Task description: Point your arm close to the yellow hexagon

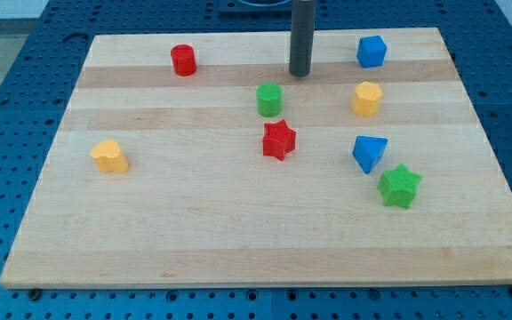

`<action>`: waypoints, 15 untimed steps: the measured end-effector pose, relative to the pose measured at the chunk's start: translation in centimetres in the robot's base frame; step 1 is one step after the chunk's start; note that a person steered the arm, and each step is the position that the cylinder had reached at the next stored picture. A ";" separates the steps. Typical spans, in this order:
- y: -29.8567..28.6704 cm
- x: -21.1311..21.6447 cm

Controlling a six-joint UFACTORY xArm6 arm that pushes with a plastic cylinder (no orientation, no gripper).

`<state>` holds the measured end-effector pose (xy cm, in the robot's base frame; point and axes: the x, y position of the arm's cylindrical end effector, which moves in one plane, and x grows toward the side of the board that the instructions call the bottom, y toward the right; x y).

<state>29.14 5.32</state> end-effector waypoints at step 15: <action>5.4 6.7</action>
<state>35.87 10.69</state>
